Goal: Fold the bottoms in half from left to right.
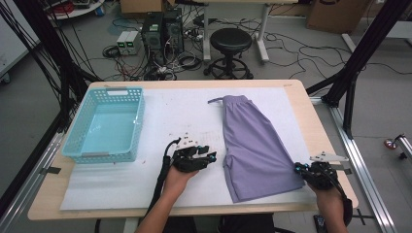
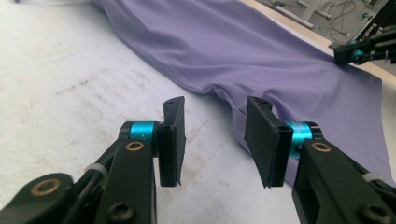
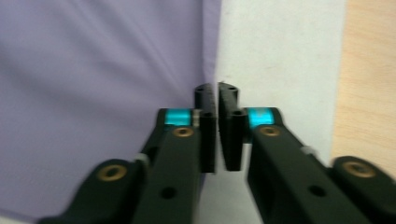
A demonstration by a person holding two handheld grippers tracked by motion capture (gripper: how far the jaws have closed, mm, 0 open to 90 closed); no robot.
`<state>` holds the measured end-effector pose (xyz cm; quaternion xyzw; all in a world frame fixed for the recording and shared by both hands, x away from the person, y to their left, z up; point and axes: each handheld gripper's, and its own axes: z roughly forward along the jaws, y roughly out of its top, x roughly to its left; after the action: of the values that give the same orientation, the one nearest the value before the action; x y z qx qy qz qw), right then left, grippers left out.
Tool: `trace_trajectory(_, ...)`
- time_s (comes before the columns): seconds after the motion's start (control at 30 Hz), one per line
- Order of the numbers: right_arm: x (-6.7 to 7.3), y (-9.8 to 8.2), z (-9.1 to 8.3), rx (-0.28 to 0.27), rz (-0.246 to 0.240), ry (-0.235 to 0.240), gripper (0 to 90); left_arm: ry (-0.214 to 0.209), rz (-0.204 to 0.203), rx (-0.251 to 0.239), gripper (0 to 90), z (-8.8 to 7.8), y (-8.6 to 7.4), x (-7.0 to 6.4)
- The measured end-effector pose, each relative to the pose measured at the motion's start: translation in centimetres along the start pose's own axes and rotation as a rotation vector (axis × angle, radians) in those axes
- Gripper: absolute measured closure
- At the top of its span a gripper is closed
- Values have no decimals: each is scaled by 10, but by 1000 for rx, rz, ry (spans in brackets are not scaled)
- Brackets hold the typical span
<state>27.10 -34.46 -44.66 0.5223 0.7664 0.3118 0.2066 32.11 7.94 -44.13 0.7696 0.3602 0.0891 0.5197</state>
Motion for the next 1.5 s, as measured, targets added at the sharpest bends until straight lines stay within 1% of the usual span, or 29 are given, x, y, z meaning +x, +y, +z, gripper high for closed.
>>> trace_trajectory(0.07,1,2,-5,-30,13,0,763,-2,-6,-2,607,-2,-4,2)
trace_trajectory(0.1,7,7,-10,-88,9,36,729,-1,-5,-2,623,-3,-5,3)
trace_trajectory(0.13,13,10,-11,-112,-5,58,718,-2,-7,-6,627,-5,-6,4)
trace_trajectory(0.17,13,10,-11,-112,-5,58,718,-3,-5,-8,627,-6,-7,5)
trace_trajectory(0.23,28,18,-12,-159,-46,115,714,-3,-4,-20,630,-10,-8,6)
trace_trajectory(0.3,42,24,-11,-191,-74,159,715,-4,-2,-32,629,-14,-8,7)
trace_trajectory(0.33,57,31,-9,-218,-115,202,715,-2,0,-38,622,-16,-8,8)
trace_trajectory(0.37,57,31,-9,-218,-115,202,715,-3,-1,-41,622,-18,-8,9)
trace_trajectory(0.43,73,36,-5,-232,-150,241,717,-1,1,-45,614,-21,-9,10)
trace_trajectory(0.6,110,44,7,-211,-238,326,720,0,0,-48,609,-27,-14,12)
trace_trajectory(0.63,117,45,10,-204,-246,341,720,1,-2,-49,609,-28,-15,12)
trace_trajectory(0.67,123,46,13,-196,-256,356,720,1,-1,-47,610,-29,-16,12)
trace_trajectory(0.7,134,48,20,-180,-277,373,720,1,-1,-46,609,-29,-17,12)
trace_trajectory(0.83,146,50,32,-149,-298,390,720,-2,-2,-48,608,-31,-19,12)
trace_trajectory(0.93,156,51,43,-118,-317,390,707,0,-12,-49,574,-32,-19,13)
trace_trajectory(1.0,161,50,50,-89,-347,366,701,4,-15,-49,555,-33,-20,14)
trace_trajectory(1.03,162,49,52,-68,-352,350,703,7,-17,-52,552,-34,-20,14)
trace_trajectory(1.07,163,48,55,-56,-356,342,732,6,-21,-53,551,-34,-20,15)
trace_trajectory(1.13,162,47,56,-43,-351,337,850,8,-22,-55,550,-35,-21,16)
trace_trajectory(1.17,160,48,55,-42,-359,341,898,9,-22,-52,550,-36,-21,16)
trace_trajectory(1.2,159,48,53,-47,-356,346,900,10,-23,-51,550,-35,-22,16)
trace_trajectory(1.23,157,49,51,-53,-347,353,900,9,-21,-51,550,-35,-22,16)
trace_trajectory(1.27,153,50,47,-70,-321,369,900,7,-20,-50,551,-35,-22,16)
trace_trajectory(1.3,153,50,47,-70,-321,369,900,4,-23,-51,551,-34,-22,15)
trace_trajectory(1.33,147,51,43,-87,-288,377,900,3,-17,-47,553,-34,-22,15)
trace_trajectory(1.37,147,51,43,-87,-288,377,900,-3,-17,-48,553,-33,-23,14)
trace_trajectory(1.43,139,51,41,-89,-272,360,900,-4,-13,-44,554,-32,-23,12)
trace_trajectory(1.47,130,50,39,-94,-228,355,900,-7,-14,-45,555,-32,-23,12)
trace_trajectory(1.5,130,50,39,-94,-228,355,900,-9,-13,-45,555,-31,-23,11)
